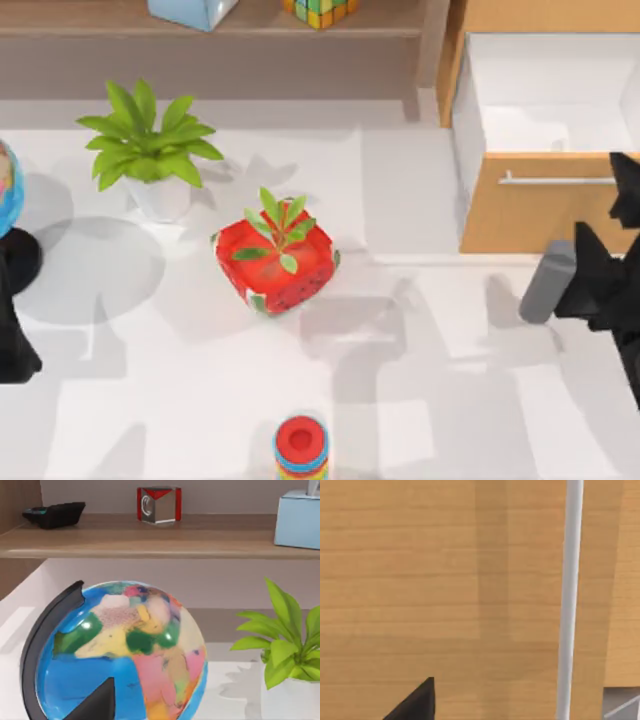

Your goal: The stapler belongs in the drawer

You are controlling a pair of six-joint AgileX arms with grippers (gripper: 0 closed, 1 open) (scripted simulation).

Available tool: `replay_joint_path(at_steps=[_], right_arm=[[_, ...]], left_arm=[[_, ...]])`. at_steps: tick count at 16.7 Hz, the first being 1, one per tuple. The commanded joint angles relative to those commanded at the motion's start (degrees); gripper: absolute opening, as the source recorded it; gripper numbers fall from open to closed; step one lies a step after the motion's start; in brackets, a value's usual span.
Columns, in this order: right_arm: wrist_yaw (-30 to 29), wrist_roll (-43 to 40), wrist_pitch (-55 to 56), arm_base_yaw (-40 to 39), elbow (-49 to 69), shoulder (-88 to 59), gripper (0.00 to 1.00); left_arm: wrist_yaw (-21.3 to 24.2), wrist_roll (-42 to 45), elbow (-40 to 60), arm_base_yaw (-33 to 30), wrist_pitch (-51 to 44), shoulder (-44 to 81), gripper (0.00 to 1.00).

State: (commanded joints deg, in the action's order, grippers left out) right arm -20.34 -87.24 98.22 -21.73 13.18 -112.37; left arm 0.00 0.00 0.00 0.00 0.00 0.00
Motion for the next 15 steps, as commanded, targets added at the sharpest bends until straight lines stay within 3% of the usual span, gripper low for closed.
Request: replay_joint_path(at_steps=[15], right_arm=[[0.8, -1.9, -2.0, 4.1, 4.5, -1.9, 1.00]], left_arm=[[0.0, 0.0, 0.0, 0.0, 0.0, 0.0, 1.00]])
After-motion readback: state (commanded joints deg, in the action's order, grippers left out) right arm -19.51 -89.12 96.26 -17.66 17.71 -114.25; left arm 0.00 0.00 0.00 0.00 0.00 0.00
